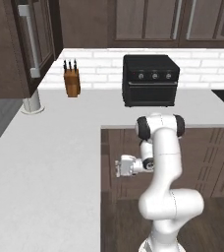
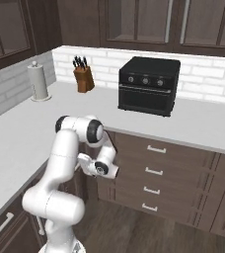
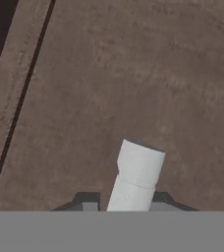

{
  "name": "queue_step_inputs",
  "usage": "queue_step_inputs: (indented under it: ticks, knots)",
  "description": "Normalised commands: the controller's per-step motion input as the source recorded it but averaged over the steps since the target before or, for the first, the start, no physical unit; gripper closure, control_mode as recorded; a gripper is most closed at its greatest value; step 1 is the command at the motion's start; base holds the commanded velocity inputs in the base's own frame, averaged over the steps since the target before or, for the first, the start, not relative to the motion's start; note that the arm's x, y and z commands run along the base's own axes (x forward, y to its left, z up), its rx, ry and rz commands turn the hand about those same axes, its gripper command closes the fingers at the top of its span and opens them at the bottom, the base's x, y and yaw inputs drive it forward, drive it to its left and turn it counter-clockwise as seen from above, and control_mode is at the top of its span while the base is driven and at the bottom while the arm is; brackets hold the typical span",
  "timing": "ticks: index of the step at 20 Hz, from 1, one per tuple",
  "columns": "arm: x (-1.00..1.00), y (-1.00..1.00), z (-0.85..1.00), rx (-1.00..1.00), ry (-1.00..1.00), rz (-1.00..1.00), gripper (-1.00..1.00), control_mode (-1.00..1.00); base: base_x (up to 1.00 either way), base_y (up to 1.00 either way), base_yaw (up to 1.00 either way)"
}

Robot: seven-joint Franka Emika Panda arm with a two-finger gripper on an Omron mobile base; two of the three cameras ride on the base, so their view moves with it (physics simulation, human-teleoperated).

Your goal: Take a straw from the drawer in front and place it inside the glass cup on the dining counter.

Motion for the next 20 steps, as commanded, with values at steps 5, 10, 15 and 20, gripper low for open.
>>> queue_step_inputs:
  ticks: [5,10,15,20]
  knots:
    - [-0.22,-1.0,0.11,0.0,0.0,0.0,1.0,-1.0,0.0,0.0,0.0]
    - [-0.21,-1.0,0.08,0.0,0.0,0.0,1.0,-1.0,0.0,0.0,0.0]
    - [-0.19,-1.0,0.02,0.0,0.0,0.0,1.0,-1.0,0.0,0.0,0.0]
    - [-0.13,-0.89,0.0,0.0,0.0,0.0,-1.0,-1.0,0.0,0.0,0.0]
